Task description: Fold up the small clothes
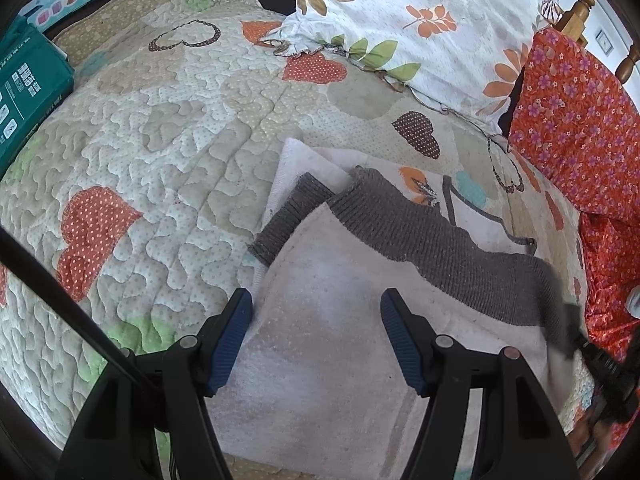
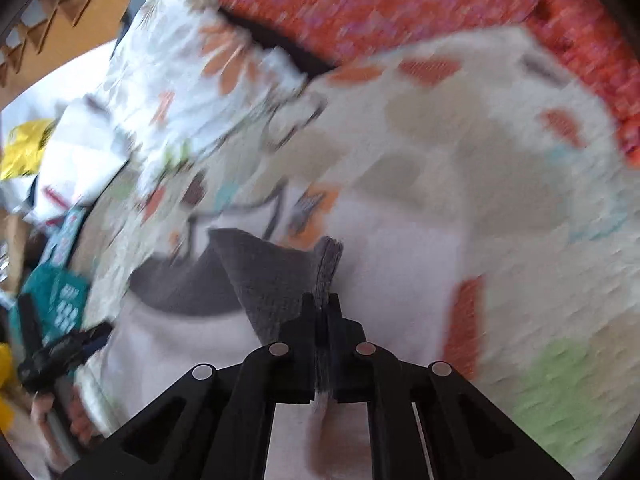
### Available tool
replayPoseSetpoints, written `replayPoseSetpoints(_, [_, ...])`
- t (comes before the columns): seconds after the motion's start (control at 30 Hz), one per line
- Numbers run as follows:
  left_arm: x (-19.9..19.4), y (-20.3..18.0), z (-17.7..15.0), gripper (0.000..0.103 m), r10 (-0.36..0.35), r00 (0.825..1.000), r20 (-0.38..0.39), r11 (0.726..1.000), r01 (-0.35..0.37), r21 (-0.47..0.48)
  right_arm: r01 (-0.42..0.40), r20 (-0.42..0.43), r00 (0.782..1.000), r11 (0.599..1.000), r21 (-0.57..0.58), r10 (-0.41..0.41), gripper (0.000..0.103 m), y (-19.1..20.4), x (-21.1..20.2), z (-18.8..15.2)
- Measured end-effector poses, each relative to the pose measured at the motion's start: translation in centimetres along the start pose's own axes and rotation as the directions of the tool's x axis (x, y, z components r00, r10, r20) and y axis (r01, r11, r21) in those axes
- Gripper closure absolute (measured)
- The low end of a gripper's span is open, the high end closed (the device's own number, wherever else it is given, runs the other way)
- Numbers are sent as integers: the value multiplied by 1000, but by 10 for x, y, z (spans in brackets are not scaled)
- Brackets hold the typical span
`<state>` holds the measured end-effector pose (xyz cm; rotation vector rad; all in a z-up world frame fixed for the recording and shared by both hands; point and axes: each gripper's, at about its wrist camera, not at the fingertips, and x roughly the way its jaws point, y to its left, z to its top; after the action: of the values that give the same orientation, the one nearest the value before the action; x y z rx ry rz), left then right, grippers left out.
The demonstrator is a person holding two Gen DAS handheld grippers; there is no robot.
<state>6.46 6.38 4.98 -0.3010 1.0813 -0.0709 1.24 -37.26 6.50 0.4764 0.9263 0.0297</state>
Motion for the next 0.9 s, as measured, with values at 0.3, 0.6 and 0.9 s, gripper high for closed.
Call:
replayPoseSetpoints(0.3, [5, 4, 1, 37, 16, 1000, -8, 1000, -16, -13, 312, 3, 950, 948, 60, -312, 95, -51, -3, 25])
replayPoseSetpoints(0.6, [0, -15, -3, 37, 9, 1000, 16, 997, -10, 81, 88, 58, 995, 996, -19, -87, 94, -17, -53, -11])
replayPoseSetpoints(0.9, [17, 17, -5, 37, 158, 986, -55, 986, -155, 54, -171, -139, 980, 959, -225, 142, 94, 101, 11, -65])
